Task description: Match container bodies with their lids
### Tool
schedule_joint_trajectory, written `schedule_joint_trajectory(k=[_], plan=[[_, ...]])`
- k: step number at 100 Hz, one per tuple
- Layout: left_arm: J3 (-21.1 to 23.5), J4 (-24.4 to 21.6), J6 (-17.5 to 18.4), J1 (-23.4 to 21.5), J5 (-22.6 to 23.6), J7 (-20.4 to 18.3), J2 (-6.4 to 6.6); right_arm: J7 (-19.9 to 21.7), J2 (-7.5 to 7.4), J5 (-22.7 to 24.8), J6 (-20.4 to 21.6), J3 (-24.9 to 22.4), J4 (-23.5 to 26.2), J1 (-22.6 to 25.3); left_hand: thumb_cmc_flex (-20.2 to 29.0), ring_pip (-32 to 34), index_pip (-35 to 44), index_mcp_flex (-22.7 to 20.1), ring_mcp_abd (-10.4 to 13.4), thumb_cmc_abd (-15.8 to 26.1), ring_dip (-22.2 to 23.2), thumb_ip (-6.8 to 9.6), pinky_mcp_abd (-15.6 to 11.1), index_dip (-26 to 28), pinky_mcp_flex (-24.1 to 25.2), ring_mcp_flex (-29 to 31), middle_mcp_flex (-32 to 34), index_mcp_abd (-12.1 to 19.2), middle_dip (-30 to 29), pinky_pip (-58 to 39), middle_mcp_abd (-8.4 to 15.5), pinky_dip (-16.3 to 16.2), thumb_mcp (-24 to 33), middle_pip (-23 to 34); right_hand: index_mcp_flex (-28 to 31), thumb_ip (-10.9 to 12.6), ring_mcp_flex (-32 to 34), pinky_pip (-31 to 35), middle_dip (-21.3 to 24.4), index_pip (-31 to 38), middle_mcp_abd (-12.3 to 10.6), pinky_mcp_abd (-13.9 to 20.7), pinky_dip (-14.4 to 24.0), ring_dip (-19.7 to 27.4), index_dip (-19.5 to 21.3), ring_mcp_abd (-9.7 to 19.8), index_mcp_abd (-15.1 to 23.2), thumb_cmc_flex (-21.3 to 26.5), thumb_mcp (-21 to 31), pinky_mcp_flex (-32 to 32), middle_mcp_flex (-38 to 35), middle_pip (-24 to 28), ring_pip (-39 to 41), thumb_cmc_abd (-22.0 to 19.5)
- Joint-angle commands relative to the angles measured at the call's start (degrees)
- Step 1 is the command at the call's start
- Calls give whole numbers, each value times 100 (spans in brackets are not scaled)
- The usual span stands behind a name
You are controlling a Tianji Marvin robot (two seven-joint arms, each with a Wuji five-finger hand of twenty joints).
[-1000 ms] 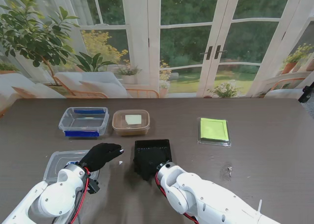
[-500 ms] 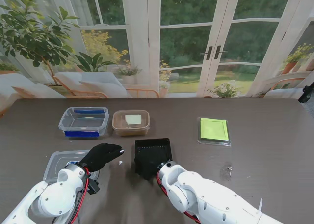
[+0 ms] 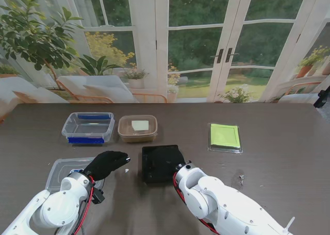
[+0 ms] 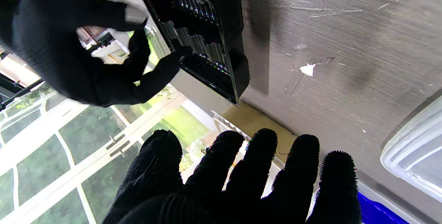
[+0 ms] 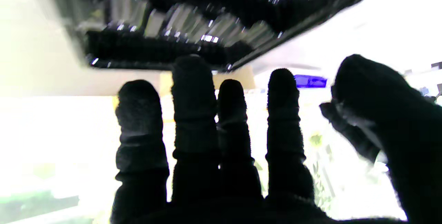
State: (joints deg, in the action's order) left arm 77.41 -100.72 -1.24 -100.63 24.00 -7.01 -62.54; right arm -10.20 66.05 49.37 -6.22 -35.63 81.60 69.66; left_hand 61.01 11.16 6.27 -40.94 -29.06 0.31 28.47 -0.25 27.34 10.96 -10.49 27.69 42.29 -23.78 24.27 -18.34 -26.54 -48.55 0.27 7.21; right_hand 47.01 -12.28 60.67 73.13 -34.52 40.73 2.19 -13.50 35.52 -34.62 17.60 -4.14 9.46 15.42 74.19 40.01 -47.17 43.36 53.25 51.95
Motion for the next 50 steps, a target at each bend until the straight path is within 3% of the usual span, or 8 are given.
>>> schedule_joint_trajectory(k=[1, 13, 31, 50], plan=[[8, -13, -16, -21, 13, -111, -4, 196, -126, 83, -29, -291, 329, 124, -18, 58, 6, -52, -5, 328, 33, 78, -97, 41, 3, 46, 57, -54, -29, 186, -50, -94, -89, 1, -294, 211, -243, 21, 144, -17, 69, -159, 119, 70, 59, -104, -150, -299, -479, -1402, 147, -92, -189, -531], [15, 0, 12, -22, 22, -87, -7, 250, -146, 86, -159, -735, 421, 195, -13, 58, 13, -68, -7, 322, 33, 79, -90, 44, -1, 46, 52, -55, -30, 186, -57, -93, -88, -2, -453, 407, -406, -240, 399, 2, 106, -281, -18, 358, 68, -273, -225, -489, -800, -1476, 94, -395, -907, -1370], [2, 40, 50, -1, 27, -38, -17, 173, -113, 72, -532, -1091, 82, -92, -9, 54, 17, -77, 5, 314, 29, 77, -95, 45, -3, 42, 57, -55, -30, 185, -52, -92, -89, -1, -573, 509, -777, -830, 667, -65, 118, -406, -369, 782, 11, -470, -184, -600, -957, -1877, 160, -738, -1955, -1752], [-99, 221, 89, 192, -37, -55, -18, 39, -30, -56, -878, -1021, -720, -701, 0, 43, 18, -82, 21, 303, 24, 76, -97, 45, -6, 25, 39, -51, -32, 183, -41, -92, -87, -7, -815, 578, -1236, -1323, 846, -212, 88, -377, -656, 1074, -83, -526, -139, -731, -1191, -2307, 463, -944, -2631, -2057]])
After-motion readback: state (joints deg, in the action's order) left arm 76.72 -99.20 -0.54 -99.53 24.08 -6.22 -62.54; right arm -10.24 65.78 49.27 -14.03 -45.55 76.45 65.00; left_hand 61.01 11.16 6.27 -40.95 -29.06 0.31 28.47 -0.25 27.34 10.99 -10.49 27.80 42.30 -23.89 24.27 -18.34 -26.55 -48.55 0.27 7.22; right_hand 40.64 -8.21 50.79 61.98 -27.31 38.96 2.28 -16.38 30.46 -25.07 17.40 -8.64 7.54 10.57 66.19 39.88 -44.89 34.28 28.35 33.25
